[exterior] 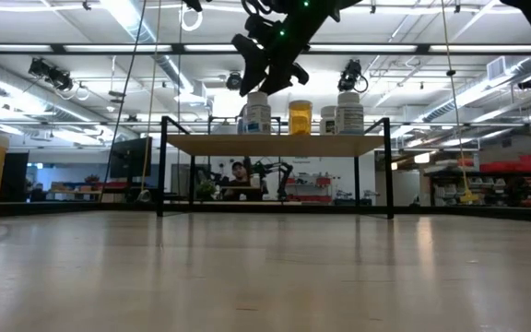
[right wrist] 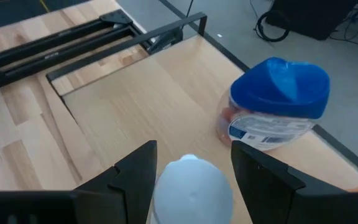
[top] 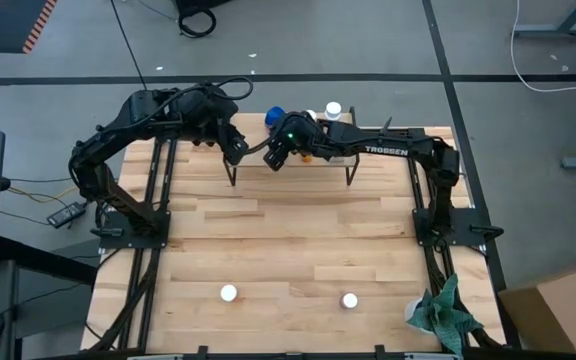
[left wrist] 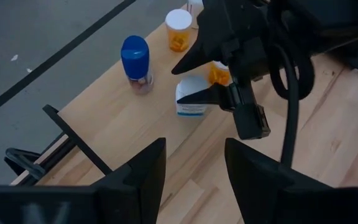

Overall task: Pick and place medicine bottles onto shelf by color
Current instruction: Put the white blue medicine bottle on the shelf

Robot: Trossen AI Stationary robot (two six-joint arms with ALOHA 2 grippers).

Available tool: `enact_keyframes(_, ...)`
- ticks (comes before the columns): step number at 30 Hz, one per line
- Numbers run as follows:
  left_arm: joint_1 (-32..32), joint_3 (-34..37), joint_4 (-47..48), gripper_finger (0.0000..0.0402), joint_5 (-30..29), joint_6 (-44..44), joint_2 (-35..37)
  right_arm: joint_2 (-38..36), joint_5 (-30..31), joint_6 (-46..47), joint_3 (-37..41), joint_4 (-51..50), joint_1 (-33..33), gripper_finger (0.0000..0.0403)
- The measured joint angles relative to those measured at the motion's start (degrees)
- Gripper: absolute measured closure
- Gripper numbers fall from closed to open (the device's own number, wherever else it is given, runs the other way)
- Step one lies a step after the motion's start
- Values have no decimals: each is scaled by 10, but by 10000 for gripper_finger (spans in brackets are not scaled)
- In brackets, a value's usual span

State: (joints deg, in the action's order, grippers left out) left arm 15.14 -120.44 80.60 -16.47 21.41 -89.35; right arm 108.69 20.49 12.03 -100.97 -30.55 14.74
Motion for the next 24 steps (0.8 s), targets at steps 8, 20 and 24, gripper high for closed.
enact_keyframes(8, 0, 0, 1, 230, 0, -1, 0, 2, -6, 2, 0, 20, 0, 189)
enact_keyframes(20, 0, 0, -9, 230, 0, 6, -3, -32, -11, 0, -32, 7, -4, 189)
enact_keyframes(24, -8, -1, -27, 230, 0, 6, -6, -50, -11, 0, -84, -73, -14, 189)
